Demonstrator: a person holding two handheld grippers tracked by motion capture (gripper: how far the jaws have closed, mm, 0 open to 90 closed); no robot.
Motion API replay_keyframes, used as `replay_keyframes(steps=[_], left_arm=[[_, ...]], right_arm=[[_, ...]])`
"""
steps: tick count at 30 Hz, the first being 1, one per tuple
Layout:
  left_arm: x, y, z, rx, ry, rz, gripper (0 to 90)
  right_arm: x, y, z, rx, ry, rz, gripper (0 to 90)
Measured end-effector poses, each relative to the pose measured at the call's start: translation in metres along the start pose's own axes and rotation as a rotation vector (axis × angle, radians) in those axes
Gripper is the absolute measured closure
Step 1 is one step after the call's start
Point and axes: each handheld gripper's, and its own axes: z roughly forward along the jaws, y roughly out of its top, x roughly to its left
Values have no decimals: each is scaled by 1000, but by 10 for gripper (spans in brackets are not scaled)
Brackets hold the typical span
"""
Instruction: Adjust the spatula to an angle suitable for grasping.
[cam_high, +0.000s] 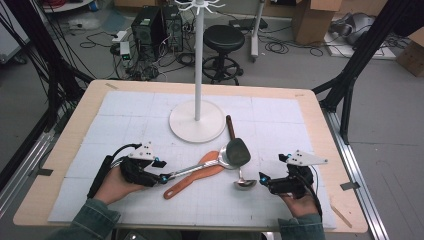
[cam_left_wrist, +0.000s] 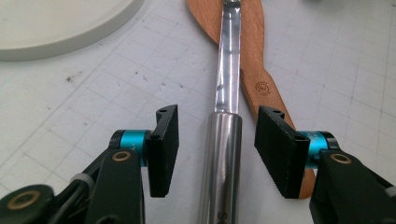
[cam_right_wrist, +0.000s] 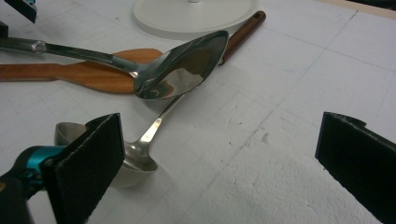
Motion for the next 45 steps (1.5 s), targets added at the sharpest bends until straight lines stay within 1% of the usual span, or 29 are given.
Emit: replay_keyframes(steps=[4, 5, 6, 9, 12, 14, 16, 20, 25, 30, 33, 36, 38, 39, 41, 45], left_arm=[[-1, -2, 1, 7, 6, 4, 497], [-2, -4, 1, 1, 4, -2, 497], [-2, -5, 1, 4, 3, 1, 498], [-1, -12, 1, 6, 10, -19, 498], [-1, -17, 0, -3, 6, -25, 499], [-1, -19, 0, 0, -1, -26, 512], [-1, -20, 0, 14, 0, -22, 518], [-1, -21, 1, 20, -5, -9, 549], [-1, -22, 3, 27, -6, -13, 579], [0, -23, 6, 49, -14, 0, 604], [0, -24, 8, 50, -18, -8, 624], [0, -25, 9, 54, -21, -3, 630], [1, -26, 9, 44, -28, -10, 633], [0, -27, 9, 38, -25, -16, 636], [0, -26, 9, 46, -20, 4, 642], [0, -26, 9, 46, -23, 10, 659]], right_arm=[[0, 0, -1, -3, 0, 5, 5], [0, 0, -1, -4, -1, 4, 5], [-1, 0, -1, -6, -2, -3, 4], [0, 0, -1, -3, 0, 1, 4], [0, 0, 0, -1, -1, 1, 5], [0, 0, 0, 0, 0, -2, 4], [0, 0, 1, 0, 1, 0, 4], [1, 0, 1, 4, 1, -3, 5], [1, 0, 1, 2, 2, 1, 4], [1, 0, 1, 1, 3, 1, 5], [1, 0, 1, 4, 3, -1, 4], [0, 0, 1, 3, 1, -3, 5], [1, 0, 1, 3, 2, 2, 5], [1, 0, 2, 4, 3, 1, 4], [1, 0, 2, 3, 4, -2, 5], [1, 0, 3, 5, 4, -4, 5]])
